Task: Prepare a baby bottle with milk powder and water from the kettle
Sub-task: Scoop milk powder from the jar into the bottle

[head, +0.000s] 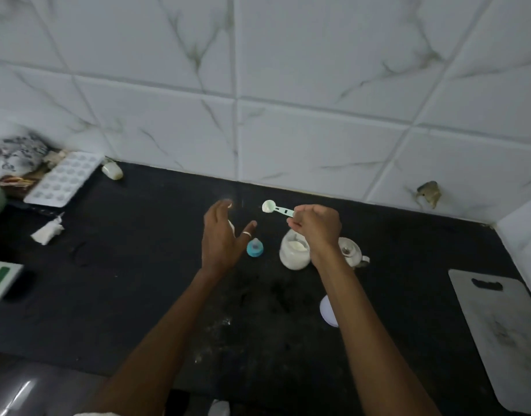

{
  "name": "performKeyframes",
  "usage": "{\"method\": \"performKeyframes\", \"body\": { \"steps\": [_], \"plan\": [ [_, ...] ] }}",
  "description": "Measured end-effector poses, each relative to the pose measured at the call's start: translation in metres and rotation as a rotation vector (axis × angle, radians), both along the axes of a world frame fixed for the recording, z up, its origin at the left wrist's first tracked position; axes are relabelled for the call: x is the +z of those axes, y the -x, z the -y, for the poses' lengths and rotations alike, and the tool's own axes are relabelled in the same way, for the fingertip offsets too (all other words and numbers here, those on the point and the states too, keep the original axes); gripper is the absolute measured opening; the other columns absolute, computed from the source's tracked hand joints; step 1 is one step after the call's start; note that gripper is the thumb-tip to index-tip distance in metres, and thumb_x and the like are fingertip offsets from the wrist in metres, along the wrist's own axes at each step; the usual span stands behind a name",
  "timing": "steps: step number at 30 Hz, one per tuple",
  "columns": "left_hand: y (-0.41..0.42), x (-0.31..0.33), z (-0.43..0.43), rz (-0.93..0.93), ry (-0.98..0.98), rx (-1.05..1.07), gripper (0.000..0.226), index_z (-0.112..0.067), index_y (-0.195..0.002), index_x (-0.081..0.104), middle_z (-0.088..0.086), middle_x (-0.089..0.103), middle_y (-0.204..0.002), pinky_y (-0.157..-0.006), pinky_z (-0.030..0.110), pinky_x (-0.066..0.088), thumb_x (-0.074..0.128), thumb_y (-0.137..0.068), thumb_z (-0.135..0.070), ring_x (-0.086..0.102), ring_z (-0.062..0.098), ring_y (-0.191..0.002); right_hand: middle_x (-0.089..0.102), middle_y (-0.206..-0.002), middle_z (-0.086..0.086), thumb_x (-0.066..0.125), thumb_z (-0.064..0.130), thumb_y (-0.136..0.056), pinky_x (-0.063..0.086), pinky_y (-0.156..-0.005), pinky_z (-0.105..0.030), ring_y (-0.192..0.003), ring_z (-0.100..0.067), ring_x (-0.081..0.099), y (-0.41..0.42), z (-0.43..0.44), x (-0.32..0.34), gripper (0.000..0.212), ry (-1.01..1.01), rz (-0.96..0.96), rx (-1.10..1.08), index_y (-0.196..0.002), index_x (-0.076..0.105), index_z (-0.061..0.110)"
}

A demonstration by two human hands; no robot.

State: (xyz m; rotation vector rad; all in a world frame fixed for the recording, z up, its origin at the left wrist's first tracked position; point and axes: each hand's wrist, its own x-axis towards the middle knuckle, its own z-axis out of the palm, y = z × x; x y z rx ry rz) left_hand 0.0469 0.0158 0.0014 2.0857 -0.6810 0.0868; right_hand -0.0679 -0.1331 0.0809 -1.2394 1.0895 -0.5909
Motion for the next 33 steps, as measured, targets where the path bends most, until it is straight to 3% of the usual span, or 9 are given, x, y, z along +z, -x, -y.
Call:
{"method": "performKeyframes", "body": {
  "steps": [6, 11, 14, 18, 23, 28, 33],
  "plan": [
    [-0.04, -0.028, -0.036, -0.337, -0.081, 0.03, 0.1, -0.012, -0.156, 0.022, 0.007, 0.027, -0.162, -0.116, 0.041, 0.033, 0.076, -0.082, -0.051, 0.027, 0.023, -0.148, 0.074, -0.094, -0.023, 0.064, -0.012, -0.083, 0.063, -0.072, -0.028, -0.078, -0.027, 0.077, -0.041, -0.029, -0.004, 0.015, -0.122, 0.058, 0.057, -0.087, 0.074, -0.001],
    [-0.055, -0.054, -0.04, -0.462, -0.117, -0.066, 0.104, -0.012, -0.157, 0.022, 0.006, 0.03, -0.162, -0.116, 0.037, 0.029, 0.084, -0.077, -0.037, 0.03, 0.023, -0.148, 0.075, -0.091, -0.019, 0.066, -0.01, -0.087, 0.064, -0.078, -0.032, -0.078, -0.024, 0.078, -0.064, -0.042, -0.022, 0.013, -0.188, -0.014, 0.053, -0.091, 0.074, -0.001],
    [-0.062, -0.064, -0.034, -0.496, -0.109, -0.115, 0.105, -0.012, -0.155, 0.026, 0.005, 0.037, -0.158, -0.115, 0.037, 0.035, 0.087, -0.073, -0.036, 0.037, 0.021, -0.144, 0.076, -0.092, -0.018, 0.067, -0.008, -0.087, 0.064, -0.079, -0.034, -0.079, -0.023, 0.078, -0.072, -0.045, -0.034, 0.012, -0.208, -0.053, 0.051, -0.091, 0.075, 0.0],
    [-0.065, -0.071, -0.03, -0.467, -0.102, -0.139, 0.092, -0.014, -0.148, 0.037, 0.002, 0.051, -0.144, -0.109, 0.036, 0.044, 0.087, -0.073, -0.029, 0.049, 0.017, -0.131, 0.076, -0.091, -0.015, 0.069, -0.005, -0.089, 0.064, -0.081, -0.034, -0.081, -0.021, 0.078, -0.078, -0.047, -0.04, 0.012, -0.22, -0.116, 0.048, -0.09, 0.076, 0.004],
    [-0.063, -0.067, -0.028, -0.374, -0.056, -0.15, 0.05, -0.02, -0.123, 0.057, -0.009, 0.061, -0.115, -0.091, 0.025, 0.052, 0.082, -0.079, -0.017, 0.061, 0.006, -0.104, 0.075, -0.092, -0.017, 0.068, -0.006, -0.088, 0.064, -0.082, -0.035, -0.084, -0.024, 0.078, -0.076, -0.047, -0.04, 0.011, -0.232, -0.095, 0.042, -0.092, 0.075, 0.001],
    [-0.063, -0.046, -0.019, -0.34, 0.006, -0.138, 0.044, -0.026, -0.116, 0.059, -0.012, 0.063, -0.11, -0.077, 0.011, 0.048, 0.083, -0.079, -0.023, 0.061, -0.004, -0.097, 0.074, -0.095, -0.02, 0.066, -0.009, -0.088, 0.064, -0.08, -0.033, -0.084, -0.027, 0.077, -0.065, -0.043, -0.03, 0.011, -0.214, -0.004, 0.039, -0.092, 0.073, -0.002],
    [-0.055, -0.004, 0.002, -0.271, 0.052, -0.156, 0.049, -0.021, -0.116, 0.062, -0.011, 0.065, -0.108, -0.073, 0.008, 0.047, 0.087, -0.074, -0.029, 0.063, 0.001, -0.094, 0.073, -0.098, -0.023, 0.063, -0.011, -0.088, 0.063, -0.074, -0.028, -0.089, -0.031, 0.076, -0.05, -0.033, 0.003, 0.012, -0.152, 0.1, 0.034, -0.093, 0.072, -0.007]
  ]
}}
